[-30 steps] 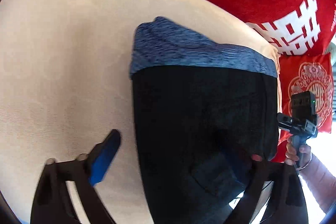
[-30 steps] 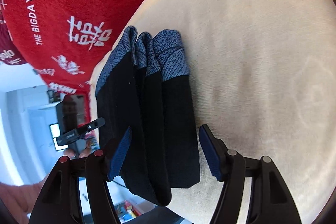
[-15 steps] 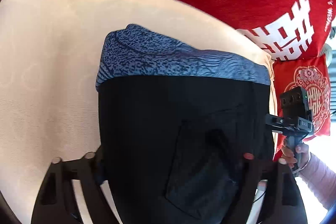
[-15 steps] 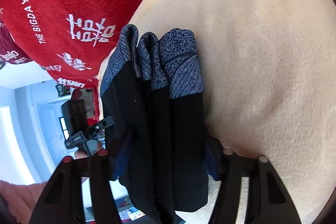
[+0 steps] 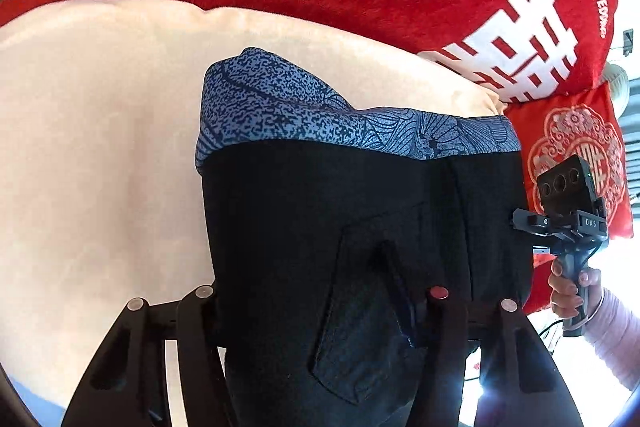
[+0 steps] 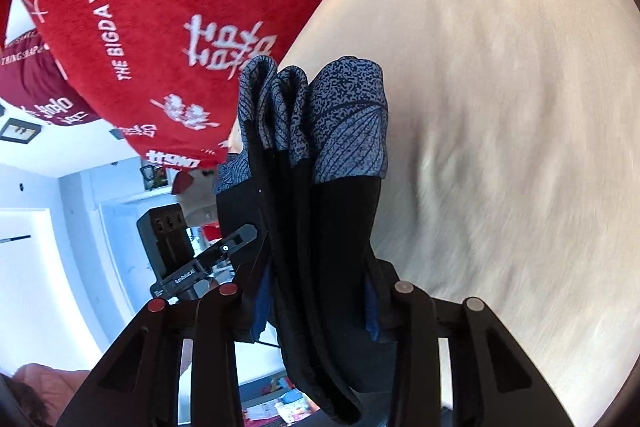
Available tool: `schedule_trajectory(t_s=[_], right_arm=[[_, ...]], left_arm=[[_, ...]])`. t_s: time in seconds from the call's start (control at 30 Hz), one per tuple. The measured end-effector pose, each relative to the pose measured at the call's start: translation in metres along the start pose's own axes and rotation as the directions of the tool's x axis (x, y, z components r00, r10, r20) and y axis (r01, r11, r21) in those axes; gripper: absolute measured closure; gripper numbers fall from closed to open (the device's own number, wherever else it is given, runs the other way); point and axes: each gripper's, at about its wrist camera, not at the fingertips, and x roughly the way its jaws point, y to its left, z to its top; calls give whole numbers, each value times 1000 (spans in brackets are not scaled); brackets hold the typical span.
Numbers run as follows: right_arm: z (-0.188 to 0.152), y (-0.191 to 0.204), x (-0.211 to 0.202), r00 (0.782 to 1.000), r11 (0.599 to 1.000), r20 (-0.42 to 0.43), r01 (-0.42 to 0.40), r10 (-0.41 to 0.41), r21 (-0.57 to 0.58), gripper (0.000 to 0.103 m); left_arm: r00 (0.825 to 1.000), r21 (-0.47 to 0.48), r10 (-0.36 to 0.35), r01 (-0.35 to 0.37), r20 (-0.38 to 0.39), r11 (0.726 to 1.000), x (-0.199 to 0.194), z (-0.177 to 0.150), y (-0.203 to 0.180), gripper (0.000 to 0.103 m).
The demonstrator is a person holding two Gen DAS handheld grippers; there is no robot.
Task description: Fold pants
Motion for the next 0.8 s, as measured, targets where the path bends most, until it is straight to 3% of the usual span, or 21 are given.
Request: schedule_trajectory(t_s=[0.23, 0.47, 0.57, 0.67, 0.7, 0.8], right_arm=[[-38, 1, 12, 1000, 1000, 15, -20, 20, 20, 63], [-59, -24, 35, 997, 998, 76, 8, -12, 55, 63], [-62, -33, 44, 990, 994, 86, 110, -112, 27, 57], [-62, -42, 47, 982, 990, 126, 141, -143, 27, 46], [-63, -44, 47, 981, 990, 137, 136, -139, 34, 43], [-68, -44, 45, 975, 989, 171, 140, -145, 43, 43]], left_arm=[[999, 27, 40, -39, -13, 999, -24, -27, 9, 43], [998, 50, 51, -50, -24, 998, 6, -38, 38, 42], [996, 33, 93, -93, -16, 995, 23, -44, 52, 24], [992, 56, 125, -127, 33, 990, 22, -46, 53, 10], [987, 61, 158, -160, 45, 985, 23, -47, 53, 0], [983, 49, 178, -180, 55, 982, 25, -48, 54, 0]])
